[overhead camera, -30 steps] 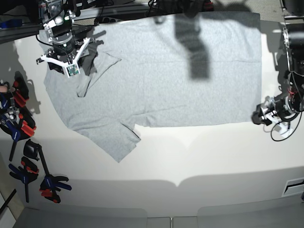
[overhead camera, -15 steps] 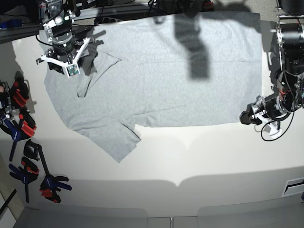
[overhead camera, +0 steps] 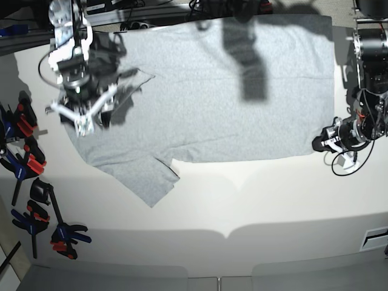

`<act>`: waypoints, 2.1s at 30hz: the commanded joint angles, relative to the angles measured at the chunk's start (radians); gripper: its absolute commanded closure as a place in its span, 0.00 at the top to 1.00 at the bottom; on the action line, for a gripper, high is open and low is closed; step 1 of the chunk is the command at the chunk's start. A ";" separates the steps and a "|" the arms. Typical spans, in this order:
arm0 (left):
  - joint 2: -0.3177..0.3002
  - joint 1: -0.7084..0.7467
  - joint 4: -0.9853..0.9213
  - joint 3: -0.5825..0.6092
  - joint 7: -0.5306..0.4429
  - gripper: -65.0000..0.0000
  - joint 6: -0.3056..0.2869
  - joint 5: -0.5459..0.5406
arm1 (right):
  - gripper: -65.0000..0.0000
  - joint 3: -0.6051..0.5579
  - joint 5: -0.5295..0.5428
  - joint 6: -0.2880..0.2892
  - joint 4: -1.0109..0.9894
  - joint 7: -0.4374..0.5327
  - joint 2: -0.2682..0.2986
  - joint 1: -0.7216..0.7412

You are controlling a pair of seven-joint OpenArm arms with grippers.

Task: Fold the T-shirt properly
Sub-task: 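Move the right gripper to the hem corner and grasp it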

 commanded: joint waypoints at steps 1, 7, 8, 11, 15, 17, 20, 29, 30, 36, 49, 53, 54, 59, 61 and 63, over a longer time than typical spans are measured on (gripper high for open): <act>-0.008 -0.008 0.001 0.003 0.036 0.00 0.015 0.038 | 0.49 0.006 0.010 0.016 0.016 0.023 -0.002 0.044; -0.009 -0.008 0.001 0.004 0.037 0.00 0.015 0.039 | 0.49 0.006 0.134 0.142 -0.151 0.057 -0.087 0.307; -0.009 -0.008 0.001 0.003 0.037 0.00 0.015 0.039 | 0.49 0.006 0.147 0.159 -0.214 0.062 -0.103 0.358; -0.009 -0.008 0.001 0.004 0.043 0.00 0.015 0.039 | 0.49 0.006 0.154 0.230 -0.430 0.061 -0.149 0.521; -0.009 -0.010 0.001 0.004 0.043 0.00 0.015 0.038 | 0.49 0.006 0.097 0.338 -0.758 0.077 -0.197 0.747; -0.009 -0.010 0.001 0.004 0.044 0.00 0.015 0.038 | 0.49 0.004 0.041 0.355 -0.965 0.131 -0.208 0.857; -0.009 -0.010 0.001 0.004 0.044 0.00 0.015 0.039 | 0.49 0.004 -0.019 0.353 -1.332 0.277 -0.209 1.008; -0.009 -0.010 0.001 0.004 0.044 0.00 0.015 0.038 | 0.49 0.004 -0.257 0.335 -1.756 0.540 -0.218 1.161; -0.009 -0.010 0.001 0.004 0.044 0.00 0.015 0.038 | 0.49 0.004 -0.269 0.316 -1.756 0.551 -0.220 1.155; -0.009 -0.010 0.001 0.004 0.045 0.00 0.015 0.039 | 0.49 0.004 -0.271 0.206 -1.756 0.573 -0.220 1.109; -0.009 -0.010 0.001 0.004 0.045 0.00 0.015 0.039 | 0.00 0.004 -0.271 0.339 -1.724 0.508 -0.221 1.068; -0.009 -0.011 0.001 0.004 0.038 0.00 0.015 0.038 | 0.00 0.004 -0.245 0.335 -1.652 0.465 -0.221 1.069; -0.009 -0.011 0.002 0.004 0.019 0.00 0.015 0.038 | 0.00 0.004 -0.222 0.329 -1.633 0.454 -0.220 1.068; -0.009 -0.011 0.055 0.004 -0.107 0.00 0.015 0.066 | 0.00 0.004 -0.164 0.318 -1.572 0.410 -0.220 1.082; -0.009 -0.011 0.095 0.004 -0.112 0.00 0.015 0.096 | 0.00 0.004 -0.163 0.318 -1.572 0.391 -0.221 1.100; -0.009 -0.011 0.134 0.004 -0.124 0.00 0.015 0.137 | 0.00 0.004 -0.163 0.318 -1.572 0.365 -0.220 1.120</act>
